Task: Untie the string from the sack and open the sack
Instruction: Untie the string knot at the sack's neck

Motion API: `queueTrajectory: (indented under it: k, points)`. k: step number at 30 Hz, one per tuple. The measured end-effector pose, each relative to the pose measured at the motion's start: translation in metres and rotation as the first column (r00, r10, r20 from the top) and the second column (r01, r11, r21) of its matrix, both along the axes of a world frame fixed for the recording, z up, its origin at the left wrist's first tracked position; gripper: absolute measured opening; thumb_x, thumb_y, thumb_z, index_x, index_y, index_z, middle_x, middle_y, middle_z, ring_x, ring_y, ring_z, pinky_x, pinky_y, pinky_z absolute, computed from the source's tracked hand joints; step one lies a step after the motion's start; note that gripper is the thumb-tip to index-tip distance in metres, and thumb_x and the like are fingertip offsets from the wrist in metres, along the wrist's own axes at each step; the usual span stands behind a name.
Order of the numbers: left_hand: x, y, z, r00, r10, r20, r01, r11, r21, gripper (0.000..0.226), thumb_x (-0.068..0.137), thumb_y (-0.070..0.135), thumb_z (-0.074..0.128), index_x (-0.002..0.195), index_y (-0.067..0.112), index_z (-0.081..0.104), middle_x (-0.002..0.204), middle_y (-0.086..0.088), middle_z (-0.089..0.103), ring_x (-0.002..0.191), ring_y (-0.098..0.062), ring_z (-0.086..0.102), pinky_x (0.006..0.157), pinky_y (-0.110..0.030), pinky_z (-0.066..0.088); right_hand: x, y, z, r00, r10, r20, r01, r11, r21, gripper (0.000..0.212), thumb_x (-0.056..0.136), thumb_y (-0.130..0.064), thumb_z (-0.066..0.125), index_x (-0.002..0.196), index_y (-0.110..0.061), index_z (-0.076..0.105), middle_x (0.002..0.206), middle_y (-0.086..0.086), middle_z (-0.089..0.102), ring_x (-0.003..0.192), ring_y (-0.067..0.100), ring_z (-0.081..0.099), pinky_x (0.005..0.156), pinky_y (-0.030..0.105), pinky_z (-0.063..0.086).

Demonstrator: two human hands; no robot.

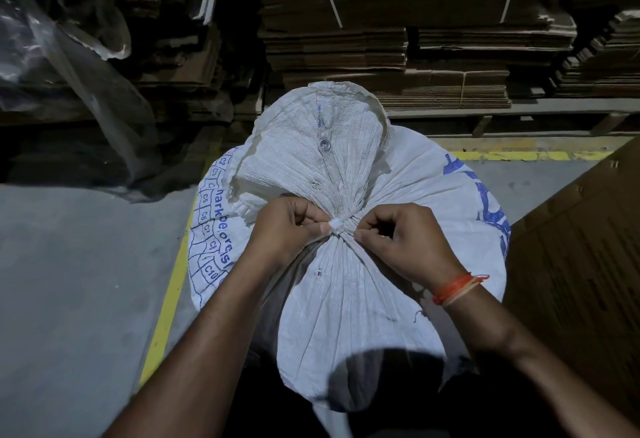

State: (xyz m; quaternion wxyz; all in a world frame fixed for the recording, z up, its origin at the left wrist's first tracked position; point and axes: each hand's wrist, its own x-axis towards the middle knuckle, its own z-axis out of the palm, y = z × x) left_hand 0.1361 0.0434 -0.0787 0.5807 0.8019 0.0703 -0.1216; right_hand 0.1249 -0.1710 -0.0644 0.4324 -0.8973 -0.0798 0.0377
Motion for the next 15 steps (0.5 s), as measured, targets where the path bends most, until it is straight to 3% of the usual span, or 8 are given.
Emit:
queueTrajectory:
  k: [5, 9, 12, 15]
  points:
    - [0.0, 0.003, -0.002, 1.0, -0.017, -0.001, 0.017, 1.0, 0.001, 0.005, 0.081, 0.005, 0.084, 0.085, 0.008, 0.081, 0.085, -0.02, 0.08, 0.08, -0.032, 0.077, 0.086, -0.053, 0.062, 0.0, 0.015, -0.01, 0.999, 0.01, 0.031, -0.01, 1.0, 0.009, 0.007, 0.081, -0.021, 0.082, 0.076, -0.019, 0.078, 0.067, -0.006, 0.073, 0.067, 0.011, 0.068, 0.061, 0.017, 0.049]
    - [-0.001, 0.003, -0.001, 1.0, -0.008, 0.007, 0.008, 1.0, -0.006, 0.006, 0.08, 0.007, 0.086, 0.083, 0.007, 0.081, 0.085, -0.022, 0.079, 0.075, -0.024, 0.072, 0.082, -0.045, 0.062, 0.002, 0.005, -0.004, 0.998, 0.033, -0.046, -0.031, 0.998, 0.054, 0.005, 0.08, -0.014, 0.08, 0.077, -0.018, 0.078, 0.072, 0.001, 0.076, 0.069, 0.018, 0.07, 0.061, 0.009, 0.049]
    - [0.0, 0.003, 0.001, 1.0, -0.013, 0.018, 0.013, 1.0, 0.009, 0.005, 0.08, 0.008, 0.086, 0.082, 0.01, 0.082, 0.084, -0.019, 0.08, 0.074, -0.021, 0.072, 0.076, -0.037, 0.06, 0.002, 0.001, -0.003, 1.0, 0.017, -0.01, -0.017, 1.0, 0.02, 0.009, 0.08, -0.012, 0.081, 0.073, -0.017, 0.078, 0.066, -0.002, 0.073, 0.059, 0.007, 0.062, 0.057, 0.005, 0.042]
    - [0.0, 0.003, -0.001, 1.0, -0.014, 0.013, 0.014, 0.999, 0.037, 0.006, 0.08, 0.007, 0.086, 0.082, 0.01, 0.081, 0.083, -0.016, 0.08, 0.077, -0.024, 0.076, 0.08, -0.042, 0.063, 0.001, 0.008, -0.007, 1.0, 0.002, 0.004, -0.002, 1.0, 0.031, 0.009, 0.081, -0.014, 0.082, 0.073, -0.016, 0.078, 0.063, -0.003, 0.072, 0.057, 0.001, 0.058, 0.056, 0.007, 0.041]
